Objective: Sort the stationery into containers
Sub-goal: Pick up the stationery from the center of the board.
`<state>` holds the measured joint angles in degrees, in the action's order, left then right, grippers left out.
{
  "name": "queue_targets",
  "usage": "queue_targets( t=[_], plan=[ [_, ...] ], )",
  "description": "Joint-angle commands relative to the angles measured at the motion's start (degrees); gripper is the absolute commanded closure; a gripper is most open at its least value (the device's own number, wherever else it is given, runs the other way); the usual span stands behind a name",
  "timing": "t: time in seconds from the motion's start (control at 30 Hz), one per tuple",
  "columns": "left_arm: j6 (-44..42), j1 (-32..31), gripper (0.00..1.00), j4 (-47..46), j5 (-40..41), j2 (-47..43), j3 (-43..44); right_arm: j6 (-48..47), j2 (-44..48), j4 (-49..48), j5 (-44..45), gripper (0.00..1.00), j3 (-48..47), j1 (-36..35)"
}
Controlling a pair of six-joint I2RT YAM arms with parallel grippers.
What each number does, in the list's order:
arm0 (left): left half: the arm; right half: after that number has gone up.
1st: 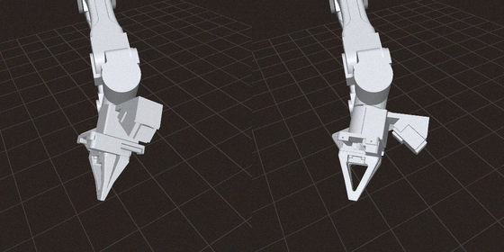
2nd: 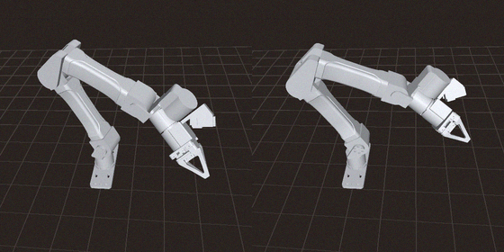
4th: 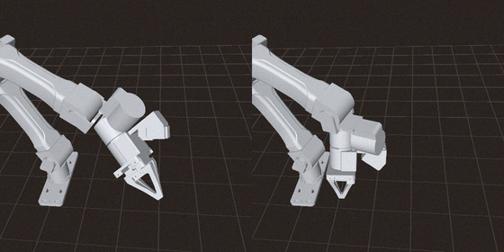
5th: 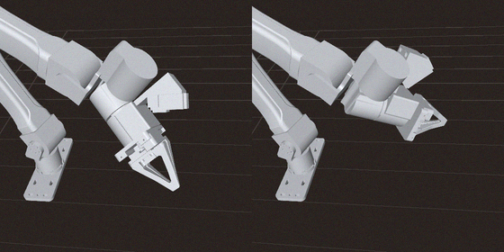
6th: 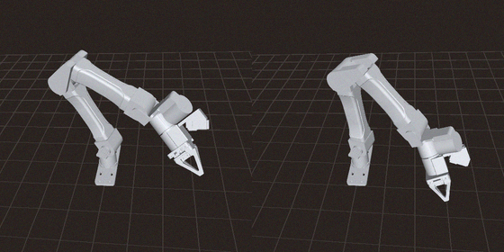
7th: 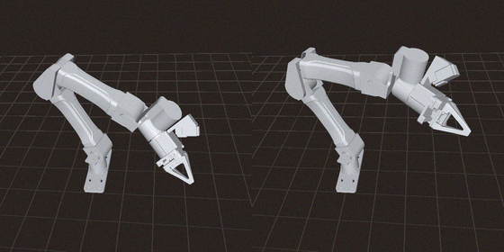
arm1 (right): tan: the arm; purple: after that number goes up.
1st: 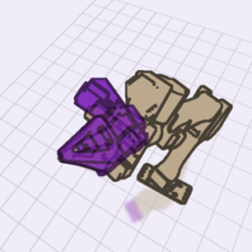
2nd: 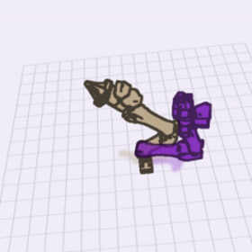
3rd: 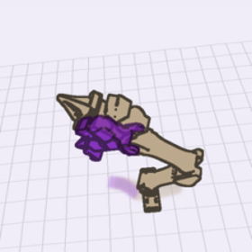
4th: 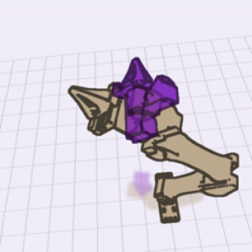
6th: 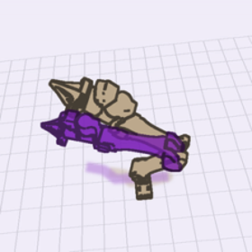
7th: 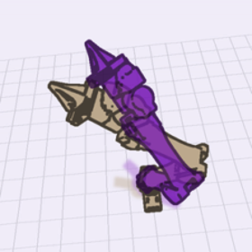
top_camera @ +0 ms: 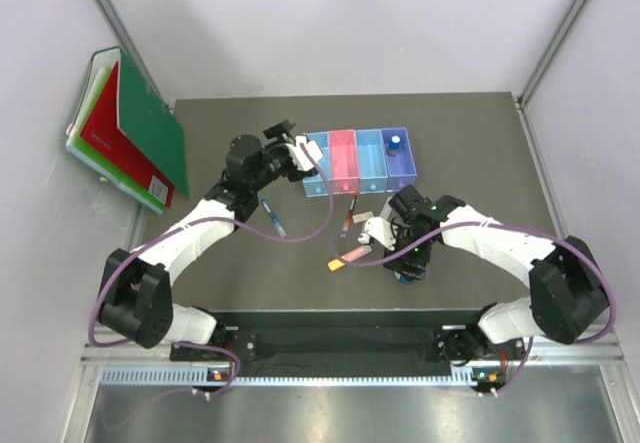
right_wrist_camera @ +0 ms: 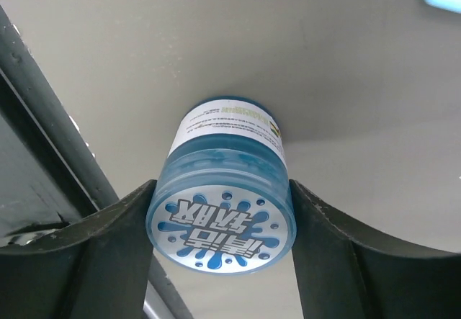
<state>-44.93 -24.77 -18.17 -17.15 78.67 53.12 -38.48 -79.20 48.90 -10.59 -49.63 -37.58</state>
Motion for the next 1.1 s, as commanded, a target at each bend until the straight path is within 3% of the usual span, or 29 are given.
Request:
queue_targets(
  t=[0.0,0.07,0.2,0.53,1.07],
  plan=[
    [0.5,0.3,0.16,-4.5,-0.8,1.0,1.0,0.7,0.4,-0.2,-0.4,0.65,-3.2,0.2],
    [0.5,0.3,0.16,-4.9,-1.0,1.3,1.0,0.7,0.4,0.3,-0.4,0.79,-4.9,0.2],
    [0.6,0.3,0.16,-5.2,-1.2,1.5,1.3,0.7,0.3,2.1,-0.5,0.89,-9.0,0.5],
    [0.2,0.3,0.16,-5.9,-0.9,0.3,0.0,-1.0,-3.9,6.4,1.2,0.94,-25.9,2.0],
    [-0.1,0.8,0.18,-8.9,5.5,-9.6,-7.9,-2.4,-26.2,-1.0,5.5,0.99,-53.1,11.2]
  ],
)
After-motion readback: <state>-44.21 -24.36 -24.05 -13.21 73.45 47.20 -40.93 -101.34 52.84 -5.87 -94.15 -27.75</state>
